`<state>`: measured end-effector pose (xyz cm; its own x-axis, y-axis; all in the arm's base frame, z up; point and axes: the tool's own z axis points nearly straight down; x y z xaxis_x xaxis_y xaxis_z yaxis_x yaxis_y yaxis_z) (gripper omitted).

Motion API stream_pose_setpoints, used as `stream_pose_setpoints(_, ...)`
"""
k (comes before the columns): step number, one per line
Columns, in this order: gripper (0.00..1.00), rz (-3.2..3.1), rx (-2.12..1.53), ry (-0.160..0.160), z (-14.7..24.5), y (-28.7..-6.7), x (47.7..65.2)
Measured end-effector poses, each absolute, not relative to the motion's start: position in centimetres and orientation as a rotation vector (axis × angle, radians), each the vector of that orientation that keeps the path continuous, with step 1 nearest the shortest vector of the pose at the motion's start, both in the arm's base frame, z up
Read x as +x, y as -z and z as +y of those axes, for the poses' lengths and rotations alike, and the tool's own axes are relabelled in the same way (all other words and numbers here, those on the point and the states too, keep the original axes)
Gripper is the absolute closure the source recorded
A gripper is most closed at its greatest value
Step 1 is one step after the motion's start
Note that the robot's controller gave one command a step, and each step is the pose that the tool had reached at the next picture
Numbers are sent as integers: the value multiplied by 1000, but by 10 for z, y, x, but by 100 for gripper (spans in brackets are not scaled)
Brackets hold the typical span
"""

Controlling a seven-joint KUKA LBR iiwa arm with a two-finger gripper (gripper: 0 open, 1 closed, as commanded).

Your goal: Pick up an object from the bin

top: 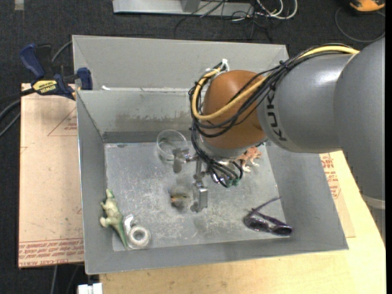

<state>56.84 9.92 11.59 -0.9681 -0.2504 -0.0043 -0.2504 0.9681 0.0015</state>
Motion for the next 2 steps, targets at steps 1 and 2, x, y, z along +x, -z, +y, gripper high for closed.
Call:
stream_pose_setpoints(1, 0, 3135, -264, -5, 105, -74, 565)
stream_pose_setpoints(2, 0, 3090, -529, -4, 99, -70, 557)
